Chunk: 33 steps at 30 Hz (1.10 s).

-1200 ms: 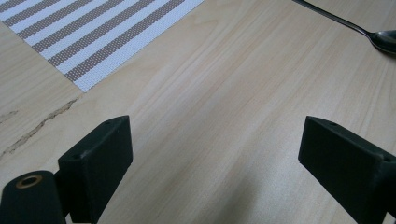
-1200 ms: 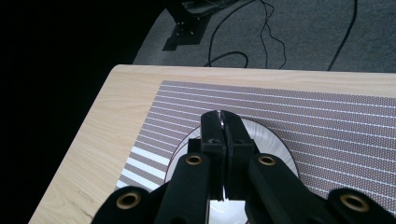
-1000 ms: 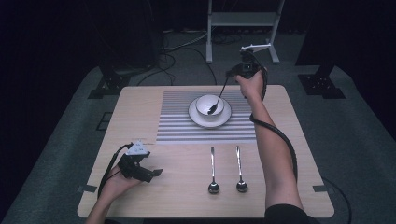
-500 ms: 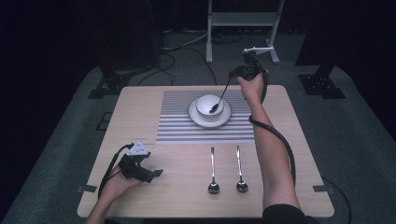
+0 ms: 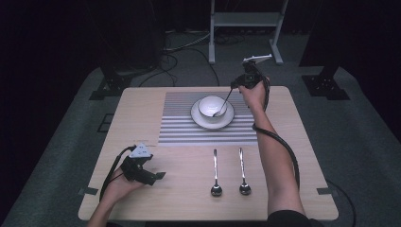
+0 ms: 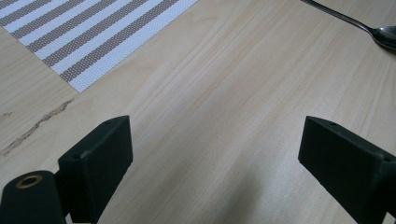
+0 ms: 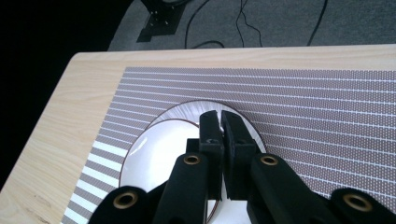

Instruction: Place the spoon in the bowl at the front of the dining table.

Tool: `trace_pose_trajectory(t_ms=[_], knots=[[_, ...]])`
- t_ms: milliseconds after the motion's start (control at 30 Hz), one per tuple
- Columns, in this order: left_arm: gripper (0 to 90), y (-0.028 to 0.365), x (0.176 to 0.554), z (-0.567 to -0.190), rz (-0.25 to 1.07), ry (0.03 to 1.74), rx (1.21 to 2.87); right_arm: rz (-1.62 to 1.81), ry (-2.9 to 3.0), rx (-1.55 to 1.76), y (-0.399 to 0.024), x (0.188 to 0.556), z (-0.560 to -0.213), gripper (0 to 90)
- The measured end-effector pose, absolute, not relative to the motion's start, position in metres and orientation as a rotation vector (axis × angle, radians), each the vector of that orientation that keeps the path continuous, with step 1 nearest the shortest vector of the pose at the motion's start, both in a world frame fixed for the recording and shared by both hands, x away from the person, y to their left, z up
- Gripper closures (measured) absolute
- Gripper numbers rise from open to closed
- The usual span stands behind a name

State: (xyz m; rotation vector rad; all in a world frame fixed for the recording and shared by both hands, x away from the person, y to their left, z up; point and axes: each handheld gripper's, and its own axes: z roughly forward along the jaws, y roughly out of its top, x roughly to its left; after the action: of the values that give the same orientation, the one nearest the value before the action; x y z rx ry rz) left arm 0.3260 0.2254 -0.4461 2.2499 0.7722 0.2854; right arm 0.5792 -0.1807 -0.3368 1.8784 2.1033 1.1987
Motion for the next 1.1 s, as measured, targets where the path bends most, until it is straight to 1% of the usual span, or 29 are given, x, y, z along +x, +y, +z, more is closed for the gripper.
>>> trace_pose_trajectory(t_ms=[267,1100], knots=[[8.8,0.226,0.326,-0.446,0.287,0.772,2.25,1.129,2.175,1.868,-0.18,0.579,-0.339,80.3],[8.8,0.225,0.327,-0.447,0.29,0.776,2.255,1.073,2.327,1.83,-0.194,0.568,-0.347,66.0]])
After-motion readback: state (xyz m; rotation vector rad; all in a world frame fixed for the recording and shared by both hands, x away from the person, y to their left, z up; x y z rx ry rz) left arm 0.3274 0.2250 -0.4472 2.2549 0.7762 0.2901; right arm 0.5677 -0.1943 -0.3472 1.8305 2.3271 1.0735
